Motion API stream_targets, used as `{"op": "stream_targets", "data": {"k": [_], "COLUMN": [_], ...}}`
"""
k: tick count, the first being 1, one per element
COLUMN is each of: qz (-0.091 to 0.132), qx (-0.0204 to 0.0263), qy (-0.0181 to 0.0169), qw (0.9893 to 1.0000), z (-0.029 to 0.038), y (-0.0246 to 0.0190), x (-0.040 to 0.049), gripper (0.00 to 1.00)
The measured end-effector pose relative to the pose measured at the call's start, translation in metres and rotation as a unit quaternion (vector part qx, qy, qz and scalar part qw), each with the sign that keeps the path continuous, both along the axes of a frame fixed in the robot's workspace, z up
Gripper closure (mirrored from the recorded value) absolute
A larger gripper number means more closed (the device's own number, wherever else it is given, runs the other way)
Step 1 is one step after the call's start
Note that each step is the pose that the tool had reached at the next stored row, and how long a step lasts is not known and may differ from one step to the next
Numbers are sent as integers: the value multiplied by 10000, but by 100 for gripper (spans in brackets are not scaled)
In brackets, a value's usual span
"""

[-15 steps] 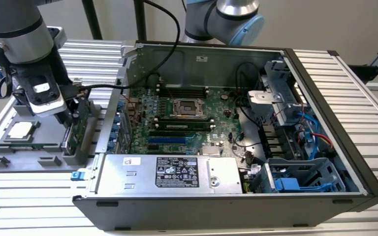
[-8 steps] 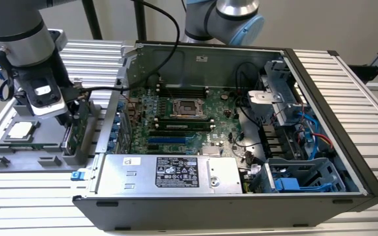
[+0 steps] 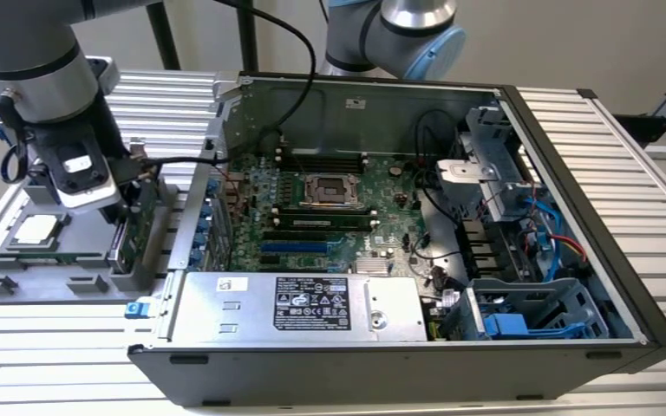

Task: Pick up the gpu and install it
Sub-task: 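Pick up the gpu and move the gpu toward the slot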

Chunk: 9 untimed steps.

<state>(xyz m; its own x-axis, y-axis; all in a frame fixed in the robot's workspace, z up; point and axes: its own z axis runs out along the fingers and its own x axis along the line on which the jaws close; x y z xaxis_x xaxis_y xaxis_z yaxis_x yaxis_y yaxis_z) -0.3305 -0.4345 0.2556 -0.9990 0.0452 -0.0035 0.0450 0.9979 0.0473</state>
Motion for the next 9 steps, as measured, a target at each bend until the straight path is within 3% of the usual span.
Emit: {"op": "stream_targets", "data": {"k": [9], "qz": [0], "qx": [0], "qy": [0], "qw": [10000], "z": [-67], "y": [0], "x": [-8], "gripper": [0]}}
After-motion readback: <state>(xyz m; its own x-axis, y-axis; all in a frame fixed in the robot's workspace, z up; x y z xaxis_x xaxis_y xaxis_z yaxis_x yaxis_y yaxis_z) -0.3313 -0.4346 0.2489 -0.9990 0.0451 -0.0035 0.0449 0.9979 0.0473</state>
